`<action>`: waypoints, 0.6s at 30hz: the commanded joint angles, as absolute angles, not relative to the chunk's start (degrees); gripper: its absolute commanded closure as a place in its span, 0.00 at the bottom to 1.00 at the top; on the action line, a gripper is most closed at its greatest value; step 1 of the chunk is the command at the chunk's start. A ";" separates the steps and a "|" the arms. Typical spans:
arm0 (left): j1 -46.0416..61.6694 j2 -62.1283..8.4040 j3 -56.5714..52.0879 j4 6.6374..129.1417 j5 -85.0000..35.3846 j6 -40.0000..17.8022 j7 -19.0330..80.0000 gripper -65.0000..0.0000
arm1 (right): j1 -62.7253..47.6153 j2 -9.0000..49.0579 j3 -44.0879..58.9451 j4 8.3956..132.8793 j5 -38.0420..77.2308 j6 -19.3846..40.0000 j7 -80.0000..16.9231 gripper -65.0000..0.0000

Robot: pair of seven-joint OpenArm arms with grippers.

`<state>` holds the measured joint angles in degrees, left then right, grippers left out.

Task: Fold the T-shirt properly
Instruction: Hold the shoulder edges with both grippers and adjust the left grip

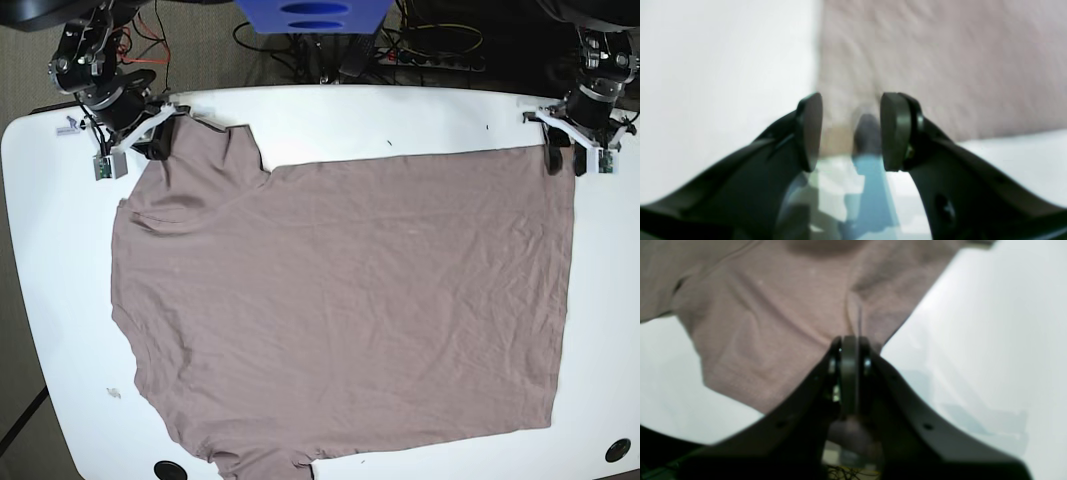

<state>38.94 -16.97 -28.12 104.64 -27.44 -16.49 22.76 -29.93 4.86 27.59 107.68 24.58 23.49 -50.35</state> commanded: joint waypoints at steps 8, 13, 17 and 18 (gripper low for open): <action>35.26 -18.14 -29.68 98.96 -28.27 -14.36 23.21 0.51 | -30.19 5.27 25.69 108.15 24.88 23.75 -50.08 1.00; 33.48 -18.02 -29.92 95.83 -28.27 -13.21 24.48 0.49 | -30.30 5.27 25.74 107.72 24.55 23.74 -50.17 1.00; 32.47 -17.88 -30.08 93.92 -28.32 -12.87 25.11 0.48 | -30.37 5.28 25.92 107.44 24.31 23.73 -50.29 1.00; 32.29 -17.82 -30.12 93.63 -28.36 -12.90 25.18 0.48 | -30.36 5.27 25.94 107.40 24.29 23.71 -50.27 1.00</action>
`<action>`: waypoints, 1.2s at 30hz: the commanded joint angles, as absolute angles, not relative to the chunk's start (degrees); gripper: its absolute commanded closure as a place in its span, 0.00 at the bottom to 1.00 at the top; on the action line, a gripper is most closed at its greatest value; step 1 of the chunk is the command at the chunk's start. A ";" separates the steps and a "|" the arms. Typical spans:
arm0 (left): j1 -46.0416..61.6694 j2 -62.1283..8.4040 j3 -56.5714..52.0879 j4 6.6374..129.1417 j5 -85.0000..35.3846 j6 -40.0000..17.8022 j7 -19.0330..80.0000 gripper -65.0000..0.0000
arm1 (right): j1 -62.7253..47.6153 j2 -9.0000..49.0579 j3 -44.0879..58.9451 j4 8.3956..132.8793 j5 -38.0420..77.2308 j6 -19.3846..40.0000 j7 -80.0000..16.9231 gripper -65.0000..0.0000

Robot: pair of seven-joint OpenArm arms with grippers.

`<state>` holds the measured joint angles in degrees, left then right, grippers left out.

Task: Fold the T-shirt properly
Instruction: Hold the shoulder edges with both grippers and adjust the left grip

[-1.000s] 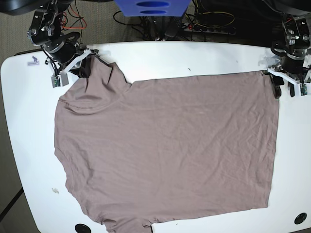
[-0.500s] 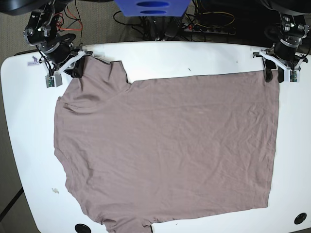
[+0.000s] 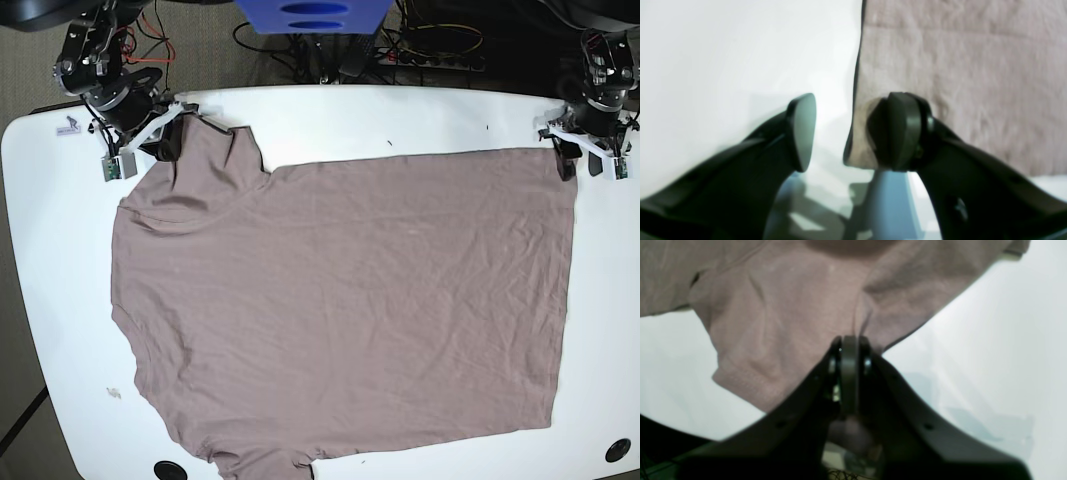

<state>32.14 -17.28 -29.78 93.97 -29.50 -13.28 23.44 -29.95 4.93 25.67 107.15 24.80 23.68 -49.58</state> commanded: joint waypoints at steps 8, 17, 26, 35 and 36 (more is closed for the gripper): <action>31.27 -17.81 -29.76 91.09 -29.46 -14.44 25.86 0.51 | -30.23 5.30 25.74 107.67 24.25 23.79 -50.75 1.00; 31.78 -17.52 -30.26 91.49 -29.63 -17.24 26.56 0.56 | -30.15 5.25 25.82 107.62 24.12 23.76 -50.67 1.00; 31.77 -17.22 -29.55 93.21 -30.23 -17.67 27.55 0.56 | -30.10 5.12 25.64 107.42 23.99 23.71 -50.63 1.00; 32.01 -17.46 -27.68 93.30 -29.76 -16.09 27.59 0.88 | -30.14 4.98 25.71 107.56 23.88 23.75 -50.68 1.00; 32.04 -17.45 -27.63 93.36 -29.75 -15.98 27.05 0.92 | -30.12 4.97 25.73 107.54 23.85 23.73 -50.71 1.00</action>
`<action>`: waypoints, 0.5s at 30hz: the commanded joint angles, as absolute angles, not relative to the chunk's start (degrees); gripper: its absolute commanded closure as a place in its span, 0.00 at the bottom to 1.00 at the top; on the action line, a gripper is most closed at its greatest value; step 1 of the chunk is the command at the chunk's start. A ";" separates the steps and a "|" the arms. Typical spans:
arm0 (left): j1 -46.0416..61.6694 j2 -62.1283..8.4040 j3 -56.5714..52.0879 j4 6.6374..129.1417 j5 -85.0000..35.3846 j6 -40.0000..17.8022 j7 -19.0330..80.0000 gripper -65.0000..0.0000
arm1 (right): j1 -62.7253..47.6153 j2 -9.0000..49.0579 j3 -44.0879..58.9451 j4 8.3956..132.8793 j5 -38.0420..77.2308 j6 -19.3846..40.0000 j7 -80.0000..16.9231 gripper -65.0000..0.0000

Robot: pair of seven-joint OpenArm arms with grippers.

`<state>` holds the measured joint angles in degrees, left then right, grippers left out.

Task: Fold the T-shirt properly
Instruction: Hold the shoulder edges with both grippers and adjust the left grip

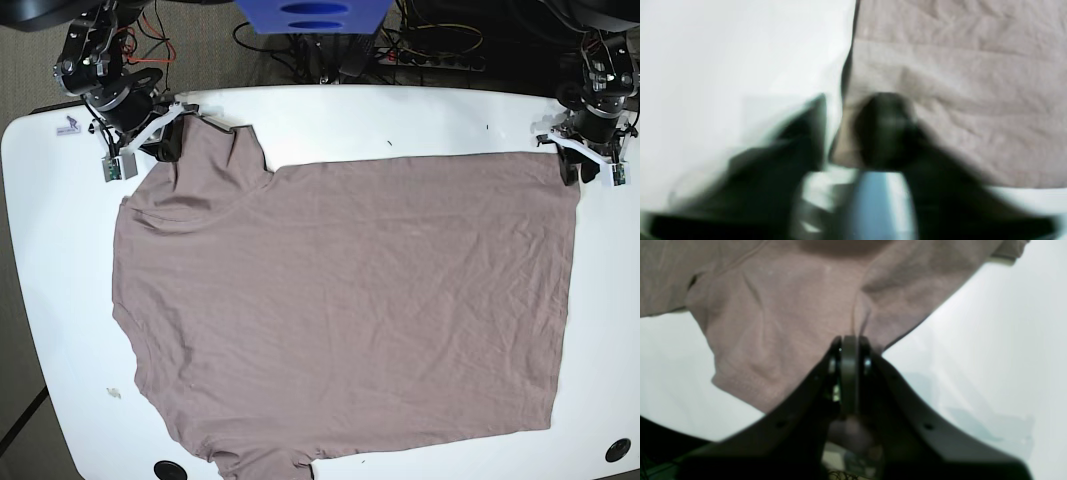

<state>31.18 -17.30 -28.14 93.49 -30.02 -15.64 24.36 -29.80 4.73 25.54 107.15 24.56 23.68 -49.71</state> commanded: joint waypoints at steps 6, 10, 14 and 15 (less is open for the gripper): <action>32.55 -17.34 -27.70 94.29 -29.80 -15.93 23.24 1.00 | -30.22 4.91 25.93 107.51 23.83 23.66 -50.76 1.00; 33.52 -17.08 -28.71 95.38 -29.45 -16.34 21.30 1.00 | -30.44 5.06 26.71 107.32 23.62 23.77 -50.71 1.00; 34.18 -16.93 -28.90 95.97 -29.33 -16.35 20.94 1.00 | -30.53 5.09 27.17 107.38 23.63 23.79 -50.62 1.00; 34.33 -16.88 -28.91 96.11 -29.27 -16.33 20.94 1.00 | -30.55 5.11 27.30 107.45 23.63 23.78 -50.64 1.00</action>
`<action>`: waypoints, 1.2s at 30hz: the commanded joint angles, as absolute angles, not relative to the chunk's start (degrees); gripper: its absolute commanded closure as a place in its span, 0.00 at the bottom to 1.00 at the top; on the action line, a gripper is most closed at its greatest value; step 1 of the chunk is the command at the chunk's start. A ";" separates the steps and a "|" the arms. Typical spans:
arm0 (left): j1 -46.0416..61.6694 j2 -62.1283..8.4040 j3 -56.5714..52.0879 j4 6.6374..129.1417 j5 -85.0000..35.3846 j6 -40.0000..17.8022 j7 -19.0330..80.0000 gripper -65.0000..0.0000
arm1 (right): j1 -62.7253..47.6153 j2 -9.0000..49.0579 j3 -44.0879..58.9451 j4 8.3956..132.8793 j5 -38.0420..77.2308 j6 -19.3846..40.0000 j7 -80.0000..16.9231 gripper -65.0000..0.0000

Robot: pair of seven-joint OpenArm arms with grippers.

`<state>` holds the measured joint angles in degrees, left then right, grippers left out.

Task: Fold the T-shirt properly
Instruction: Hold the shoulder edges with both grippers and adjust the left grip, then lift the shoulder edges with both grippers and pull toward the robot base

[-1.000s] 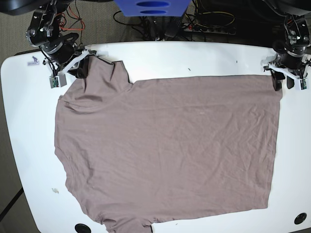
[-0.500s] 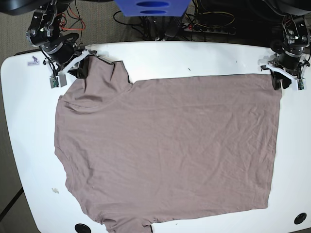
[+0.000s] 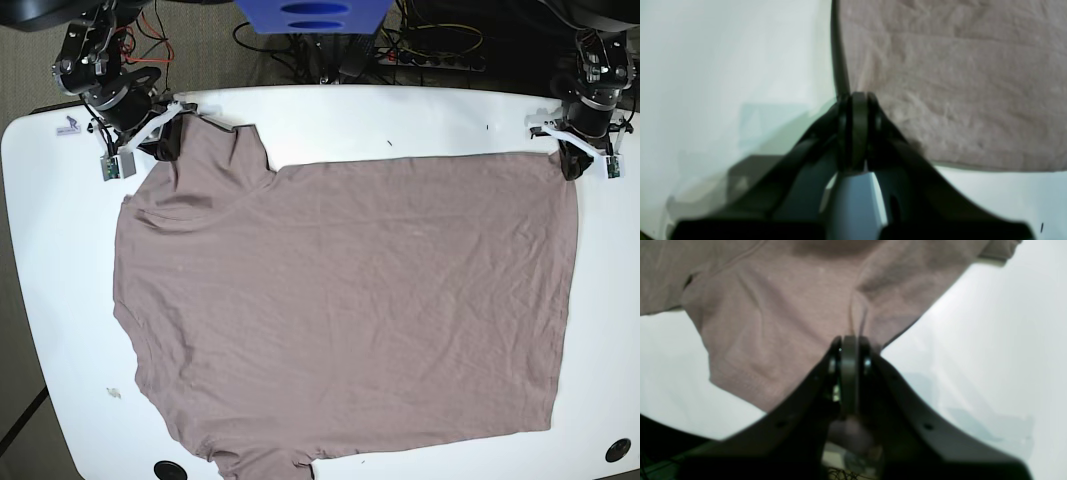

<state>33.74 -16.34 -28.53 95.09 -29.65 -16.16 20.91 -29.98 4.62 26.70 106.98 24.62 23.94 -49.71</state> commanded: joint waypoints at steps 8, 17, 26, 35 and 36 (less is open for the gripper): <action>34.56 -16.72 -29.07 96.55 -29.09 -16.84 22.03 1.00 | -30.61 5.47 28.08 107.38 23.72 23.77 -50.40 1.00; 35.33 -16.45 -30.18 97.95 -29.63 -18.61 23.55 1.00 | -31.57 5.25 27.33 108.13 23.70 24.12 -50.20 1.00; 38.72 -15.30 -32.46 103.35 -29.31 -17.39 23.26 1.00 | -34.32 5.05 28.07 115.02 23.67 23.96 -50.07 1.00; 40.77 -14.33 -33.10 107.54 -29.25 -17.58 23.75 1.00 | -35.18 5.05 30.43 118.30 23.23 23.86 -49.94 1.00; 40.91 -14.35 -33.19 107.73 -29.26 -17.56 23.71 1.00 | -35.22 5.05 30.70 118.50 23.20 23.83 -49.94 1.00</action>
